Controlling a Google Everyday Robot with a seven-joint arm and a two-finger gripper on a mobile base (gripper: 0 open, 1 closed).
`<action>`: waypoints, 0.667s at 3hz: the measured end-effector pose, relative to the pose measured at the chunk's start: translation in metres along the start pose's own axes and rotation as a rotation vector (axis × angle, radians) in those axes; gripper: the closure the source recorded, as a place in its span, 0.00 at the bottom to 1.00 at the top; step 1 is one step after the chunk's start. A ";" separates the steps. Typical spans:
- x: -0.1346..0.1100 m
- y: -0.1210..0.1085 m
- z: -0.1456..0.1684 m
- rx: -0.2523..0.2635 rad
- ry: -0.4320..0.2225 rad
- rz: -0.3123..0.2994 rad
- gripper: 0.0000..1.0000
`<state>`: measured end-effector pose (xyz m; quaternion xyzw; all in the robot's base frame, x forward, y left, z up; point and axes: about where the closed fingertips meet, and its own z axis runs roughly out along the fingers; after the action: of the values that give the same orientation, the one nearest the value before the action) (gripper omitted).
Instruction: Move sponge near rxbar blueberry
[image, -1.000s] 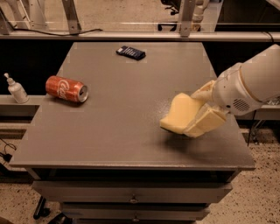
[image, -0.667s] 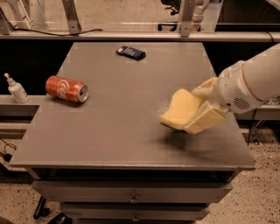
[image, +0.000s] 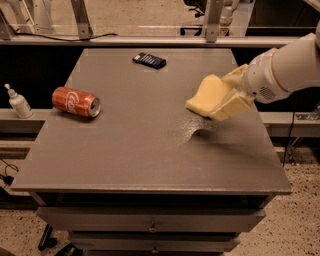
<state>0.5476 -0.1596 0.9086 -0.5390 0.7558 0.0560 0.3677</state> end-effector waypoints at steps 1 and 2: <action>0.001 -0.052 0.010 0.084 -0.017 0.019 1.00; -0.004 -0.106 0.031 0.167 -0.062 0.046 1.00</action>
Offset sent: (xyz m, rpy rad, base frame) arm 0.1660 -0.0409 0.0173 0.0885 -0.2025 -0.1876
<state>0.6544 -0.1855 0.9220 -0.4869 0.7584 0.0179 0.4330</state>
